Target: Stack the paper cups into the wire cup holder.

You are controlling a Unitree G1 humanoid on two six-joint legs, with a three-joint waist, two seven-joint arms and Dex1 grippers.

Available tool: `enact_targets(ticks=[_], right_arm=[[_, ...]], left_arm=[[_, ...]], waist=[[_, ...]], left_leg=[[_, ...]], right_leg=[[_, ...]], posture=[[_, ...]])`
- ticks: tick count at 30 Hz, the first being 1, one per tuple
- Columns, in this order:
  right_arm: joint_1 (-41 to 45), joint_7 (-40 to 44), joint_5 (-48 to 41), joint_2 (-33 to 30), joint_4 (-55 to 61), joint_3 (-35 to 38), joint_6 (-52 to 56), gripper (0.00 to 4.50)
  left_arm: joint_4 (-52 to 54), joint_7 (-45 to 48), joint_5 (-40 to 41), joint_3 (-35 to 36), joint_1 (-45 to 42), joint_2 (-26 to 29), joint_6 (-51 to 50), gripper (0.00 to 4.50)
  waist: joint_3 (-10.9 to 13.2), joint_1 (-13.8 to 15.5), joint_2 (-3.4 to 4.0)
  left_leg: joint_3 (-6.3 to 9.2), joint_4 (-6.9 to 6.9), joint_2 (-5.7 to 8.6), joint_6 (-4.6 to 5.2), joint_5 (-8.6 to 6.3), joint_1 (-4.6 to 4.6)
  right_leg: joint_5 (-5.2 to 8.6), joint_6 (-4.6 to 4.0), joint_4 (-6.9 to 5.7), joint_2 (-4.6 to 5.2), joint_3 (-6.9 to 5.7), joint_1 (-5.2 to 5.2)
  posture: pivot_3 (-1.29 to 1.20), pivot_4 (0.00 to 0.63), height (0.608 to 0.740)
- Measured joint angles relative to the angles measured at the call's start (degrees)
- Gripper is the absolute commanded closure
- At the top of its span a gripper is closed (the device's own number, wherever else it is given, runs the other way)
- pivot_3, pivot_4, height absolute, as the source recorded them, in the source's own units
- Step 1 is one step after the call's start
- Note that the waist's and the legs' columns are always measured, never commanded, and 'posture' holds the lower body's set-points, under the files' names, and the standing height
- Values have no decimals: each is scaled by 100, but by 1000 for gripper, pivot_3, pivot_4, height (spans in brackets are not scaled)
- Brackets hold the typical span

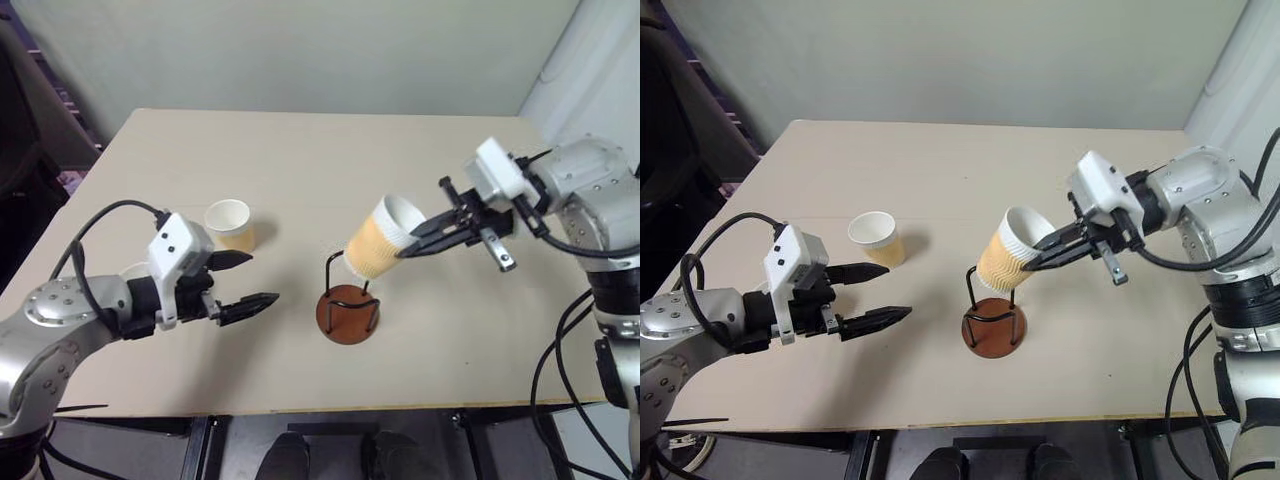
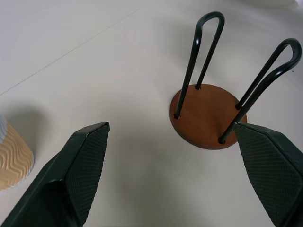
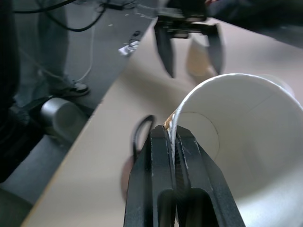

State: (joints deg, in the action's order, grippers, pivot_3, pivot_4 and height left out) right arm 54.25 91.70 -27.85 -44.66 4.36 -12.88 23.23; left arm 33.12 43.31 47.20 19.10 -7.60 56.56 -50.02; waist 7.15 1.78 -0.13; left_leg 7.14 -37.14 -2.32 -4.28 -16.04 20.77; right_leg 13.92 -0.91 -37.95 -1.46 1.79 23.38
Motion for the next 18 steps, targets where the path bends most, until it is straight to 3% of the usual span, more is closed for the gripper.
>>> enact_targets(ticks=[8,11,18], right_arm=[[-76,-129,330,241,76,-215,-37,4471],[-76,-181,508,353,61,-372,-48,3935],[-76,-236,551,385,65,-400,-4,1566]], left_arm=[[66,-90,16,43,47,0,-30,0],[66,-120,17,43,50,0,-35,0],[50,-59,-14,200,137,144,-34,0]], waist=[[0,-6,0],[0,-8,0],[0,-4,0]], left_leg=[[0,0,-31,5,2,-2],[0,1,-34,4,3,-2],[0,1,-34,-1,5,5]], right_leg=[[-11,-11,0,-18,-6,2],[-12,-12,0,-20,-5,3],[-12,-13,2,-22,-6,8]], posture=[[0,150,740],[0,150,740],[0,150,740]])
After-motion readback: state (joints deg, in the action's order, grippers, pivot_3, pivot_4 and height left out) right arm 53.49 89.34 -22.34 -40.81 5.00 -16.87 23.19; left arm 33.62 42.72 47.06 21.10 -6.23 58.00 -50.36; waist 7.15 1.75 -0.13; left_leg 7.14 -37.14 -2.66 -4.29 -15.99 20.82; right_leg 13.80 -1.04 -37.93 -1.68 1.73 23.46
